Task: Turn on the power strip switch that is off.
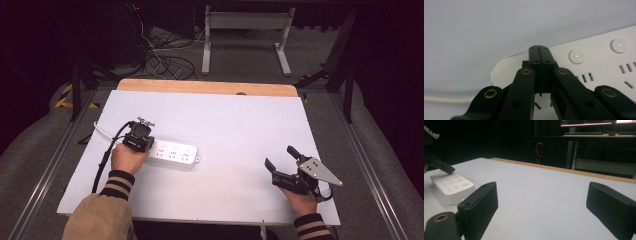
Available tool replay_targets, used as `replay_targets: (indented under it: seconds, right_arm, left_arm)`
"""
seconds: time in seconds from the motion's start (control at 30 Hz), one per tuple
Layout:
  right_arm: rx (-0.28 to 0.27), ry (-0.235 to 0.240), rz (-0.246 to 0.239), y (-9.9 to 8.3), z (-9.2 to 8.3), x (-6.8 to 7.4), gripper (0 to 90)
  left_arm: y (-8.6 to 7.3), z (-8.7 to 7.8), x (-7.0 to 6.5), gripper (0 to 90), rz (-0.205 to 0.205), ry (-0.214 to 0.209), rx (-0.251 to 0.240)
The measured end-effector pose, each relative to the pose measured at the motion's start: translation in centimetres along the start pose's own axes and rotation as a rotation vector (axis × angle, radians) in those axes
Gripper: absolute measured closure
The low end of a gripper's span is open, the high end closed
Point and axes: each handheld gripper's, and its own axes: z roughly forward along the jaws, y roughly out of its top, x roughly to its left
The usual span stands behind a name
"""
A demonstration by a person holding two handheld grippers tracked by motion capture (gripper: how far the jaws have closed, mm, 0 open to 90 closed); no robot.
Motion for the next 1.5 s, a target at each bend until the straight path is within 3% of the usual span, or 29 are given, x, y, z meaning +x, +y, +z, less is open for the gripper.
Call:
replay_targets:
  seconds: [0.23,0.3,0.47,0.67,0.77,1.07,1.2,1.5]
  right_arm:
    - [-0.001,0.001,0.001,0.03,-0.07,-0.05,10.9]
    - [0.001,0.002,0.002,0.03,-0.06,-0.03,10.9]
    - [-0.001,0.003,0.004,0.04,-0.06,-0.04,10.9]
    - [-0.001,0.003,0.006,0.05,-0.11,-0.04,10.9]
    - [-0.004,0.002,0.006,0.08,-0.17,-0.08,10.9]
    - [-0.006,0.003,0.011,0.1,-0.3,-0.06,10.9]
    - [-0.004,0.004,0.013,0.1,-0.34,-0.03,10.9]
    - [-0.002,0.002,0.009,0.11,-0.3,-0.02,10.8]
  left_arm:
    - [-0.02,0.01,0.03,90.0,-0.005,-0.002,0.005]
    - [0.05,-0.01,0.09,90.0,-0.02,-0.03,0.013]
    - [-0.02,0.02,-0.35,90.0,0.005,0.001,0.007]
    - [0.08,0.02,-0.17,90.0,-0.007,-0.01,0.014]
    - [0.01,0.01,-0.52,90.0,0.013,0.019,0.012]
    - [-0.23,0.17,-0.3,90.0,-0.013,0.02,0.0]
    - [-0.4,0.17,-0.05,90.0,-0.043,-0.002,-0.01]
    - [-0.52,0.19,0.06,90.0,-0.039,-0.01,-0.021]
